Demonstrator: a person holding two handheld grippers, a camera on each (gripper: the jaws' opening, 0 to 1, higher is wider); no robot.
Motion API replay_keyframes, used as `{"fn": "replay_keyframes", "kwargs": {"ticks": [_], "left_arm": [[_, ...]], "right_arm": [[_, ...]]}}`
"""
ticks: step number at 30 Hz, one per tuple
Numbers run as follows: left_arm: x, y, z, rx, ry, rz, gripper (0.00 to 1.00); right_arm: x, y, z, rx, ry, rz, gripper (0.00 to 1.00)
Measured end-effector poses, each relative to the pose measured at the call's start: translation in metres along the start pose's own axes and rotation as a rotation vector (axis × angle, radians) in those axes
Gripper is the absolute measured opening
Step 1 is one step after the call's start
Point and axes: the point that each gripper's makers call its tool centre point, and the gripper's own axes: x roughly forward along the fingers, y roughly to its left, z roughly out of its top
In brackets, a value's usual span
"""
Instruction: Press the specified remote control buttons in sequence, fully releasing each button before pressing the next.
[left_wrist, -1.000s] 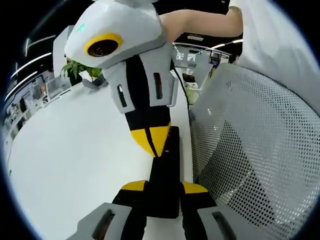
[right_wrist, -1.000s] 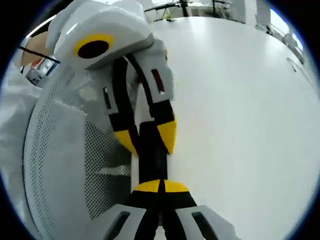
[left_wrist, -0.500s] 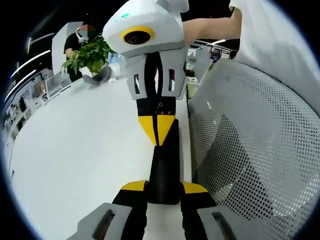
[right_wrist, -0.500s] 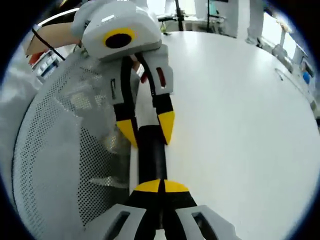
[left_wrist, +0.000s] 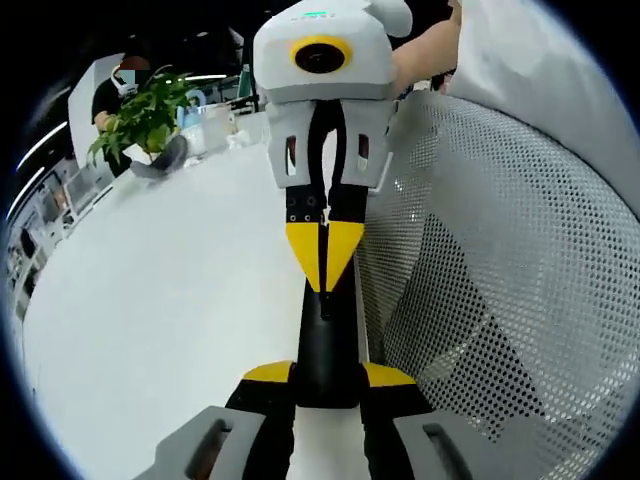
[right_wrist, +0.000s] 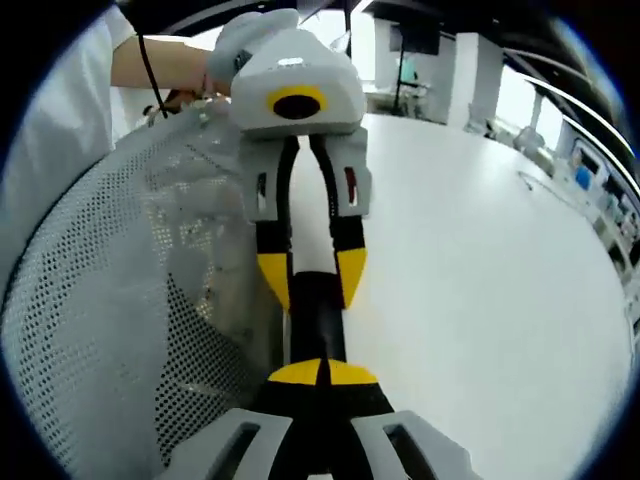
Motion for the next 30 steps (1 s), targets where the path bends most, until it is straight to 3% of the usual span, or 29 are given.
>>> {"fn": "replay_keyframes", "kwargs": {"ticks": [16,25,30], "left_arm": [[0.0012,0.003,-0.0005,-0.021,0.008,0.002,0.24],[0.0012,0.0035,0.0003,-0.057,0.033,-0.017,0.24],[0.0015,0.0024,-0.0003,-0.043,0.051,-0.018,0.24]], "right_arm": [[0.0009,0.0005,0.0007,-0.124,0.049,0.001,0.0],[0.0031,0.0029,0.0008,-0.281,0.135,0.016,0.0],[0.0039,0.0024,0.0004,-0.275,0.155,0.018,0.0]]}}
